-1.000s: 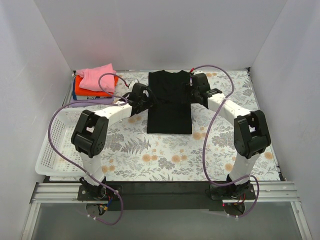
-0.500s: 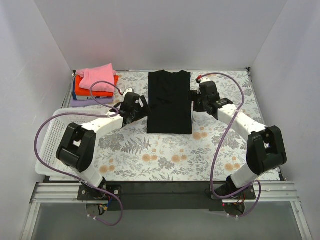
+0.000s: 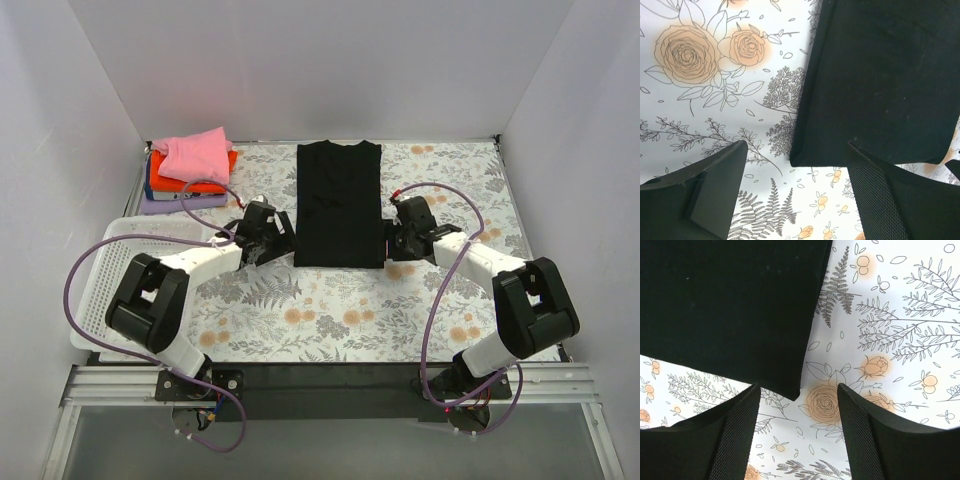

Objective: Fold and stack the t-shirts
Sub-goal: Fold the tshirt

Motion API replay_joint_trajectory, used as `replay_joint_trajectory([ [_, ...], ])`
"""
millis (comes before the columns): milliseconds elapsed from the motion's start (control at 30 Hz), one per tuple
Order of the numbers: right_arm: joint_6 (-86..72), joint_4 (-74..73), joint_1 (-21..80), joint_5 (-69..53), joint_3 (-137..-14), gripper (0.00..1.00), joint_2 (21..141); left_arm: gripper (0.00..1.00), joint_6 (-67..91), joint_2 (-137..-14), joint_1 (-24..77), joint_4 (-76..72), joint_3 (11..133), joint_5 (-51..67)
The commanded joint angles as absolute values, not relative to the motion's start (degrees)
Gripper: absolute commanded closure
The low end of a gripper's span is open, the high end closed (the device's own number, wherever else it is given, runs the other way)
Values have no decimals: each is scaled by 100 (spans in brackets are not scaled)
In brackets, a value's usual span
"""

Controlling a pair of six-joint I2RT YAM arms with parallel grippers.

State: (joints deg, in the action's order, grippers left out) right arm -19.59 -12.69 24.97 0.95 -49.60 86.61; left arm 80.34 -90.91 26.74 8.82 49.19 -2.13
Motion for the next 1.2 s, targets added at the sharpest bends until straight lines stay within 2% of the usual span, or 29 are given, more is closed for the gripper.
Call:
replay_joint_trajectory([
  [0, -2048, -905, 2522, 35, -4904, 31, 8622, 23, 8042, -8754, 2646, 826, 4808, -114],
  [233, -2057, -914, 2558, -123, -4834, 43, 8745, 23, 8042, -8666, 2646, 870, 4702, -105],
  [667, -2065, -870, 2689, -35, -4693, 49, 9053, 23, 7980, -8613, 2646, 1028, 4737, -290],
  [800, -2039, -853, 2707, 149, -4693, 60, 9193, 24, 7910, -8622, 2646, 1063, 4755, -360],
  [833, -2048, -853, 2707, 123, -4719, 66, 9228, 24, 7884, -8648, 2646, 1063, 4755, -352],
  [1167, -2021, -835, 2733, 88, -4737, 86, 9387, 34, 7752, -8701, 2812, 1230, 4755, -457],
])
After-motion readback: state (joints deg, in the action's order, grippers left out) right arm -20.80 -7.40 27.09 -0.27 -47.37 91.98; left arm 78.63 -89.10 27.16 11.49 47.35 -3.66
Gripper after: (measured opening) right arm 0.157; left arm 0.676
